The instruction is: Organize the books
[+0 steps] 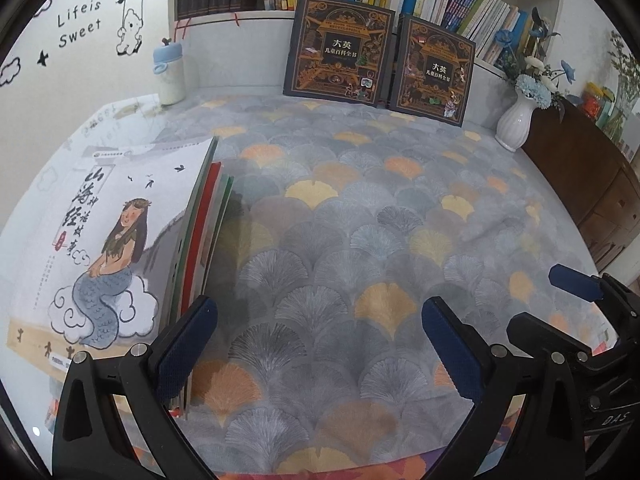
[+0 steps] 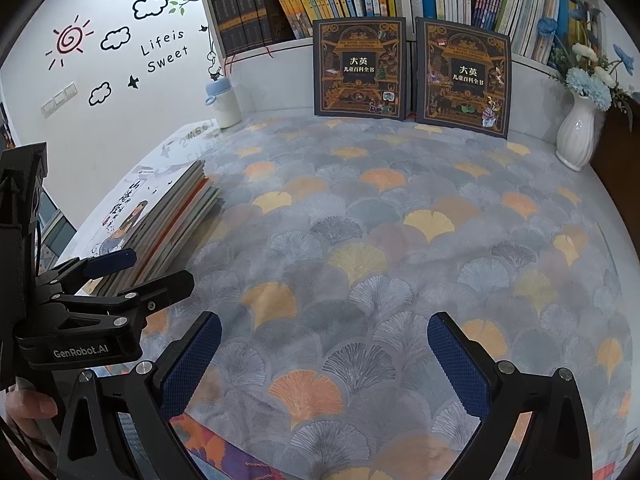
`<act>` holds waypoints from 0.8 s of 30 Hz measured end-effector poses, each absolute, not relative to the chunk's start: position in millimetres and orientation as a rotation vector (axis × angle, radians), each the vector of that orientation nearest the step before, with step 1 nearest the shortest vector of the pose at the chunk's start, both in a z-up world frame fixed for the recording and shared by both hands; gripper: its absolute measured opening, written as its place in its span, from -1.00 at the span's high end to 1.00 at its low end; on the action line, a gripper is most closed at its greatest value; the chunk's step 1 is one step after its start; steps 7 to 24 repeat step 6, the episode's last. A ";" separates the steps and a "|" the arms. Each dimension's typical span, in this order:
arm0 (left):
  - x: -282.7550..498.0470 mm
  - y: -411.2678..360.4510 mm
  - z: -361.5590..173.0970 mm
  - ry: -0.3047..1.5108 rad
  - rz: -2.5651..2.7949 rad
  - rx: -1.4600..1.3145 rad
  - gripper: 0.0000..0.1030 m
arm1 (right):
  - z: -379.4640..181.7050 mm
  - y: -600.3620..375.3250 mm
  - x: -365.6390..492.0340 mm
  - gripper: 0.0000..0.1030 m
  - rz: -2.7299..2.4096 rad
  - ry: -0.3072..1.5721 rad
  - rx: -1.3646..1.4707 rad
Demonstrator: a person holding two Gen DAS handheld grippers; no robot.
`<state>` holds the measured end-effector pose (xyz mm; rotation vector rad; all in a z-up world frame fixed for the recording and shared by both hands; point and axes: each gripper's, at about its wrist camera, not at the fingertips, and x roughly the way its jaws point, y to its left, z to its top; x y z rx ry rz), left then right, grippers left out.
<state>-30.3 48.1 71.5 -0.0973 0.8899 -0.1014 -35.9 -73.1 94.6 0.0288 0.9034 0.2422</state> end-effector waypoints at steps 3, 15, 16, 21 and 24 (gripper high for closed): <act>-33.4 39.5 71.1 0.865 -0.089 -0.054 -0.99 | 90.3 -77.2 -38.1 -0.99 0.238 0.913 0.036; -34.7 29.3 68.6 0.861 -0.087 -0.028 -0.99 | 85.2 -84.0 -41.2 -0.99 0.222 0.926 0.045; -34.7 29.3 68.6 0.861 -0.087 -0.028 -0.99 | 85.2 -84.0 -41.2 -0.99 0.222 0.926 0.045; -34.7 29.3 68.6 0.861 -0.087 -0.028 -0.99 | 85.2 -84.0 -41.2 -0.99 0.222 0.926 0.045; -34.7 29.3 68.6 0.861 -0.087 -0.028 -0.99 | 85.2 -84.0 -41.2 -0.99 0.222 0.926 0.045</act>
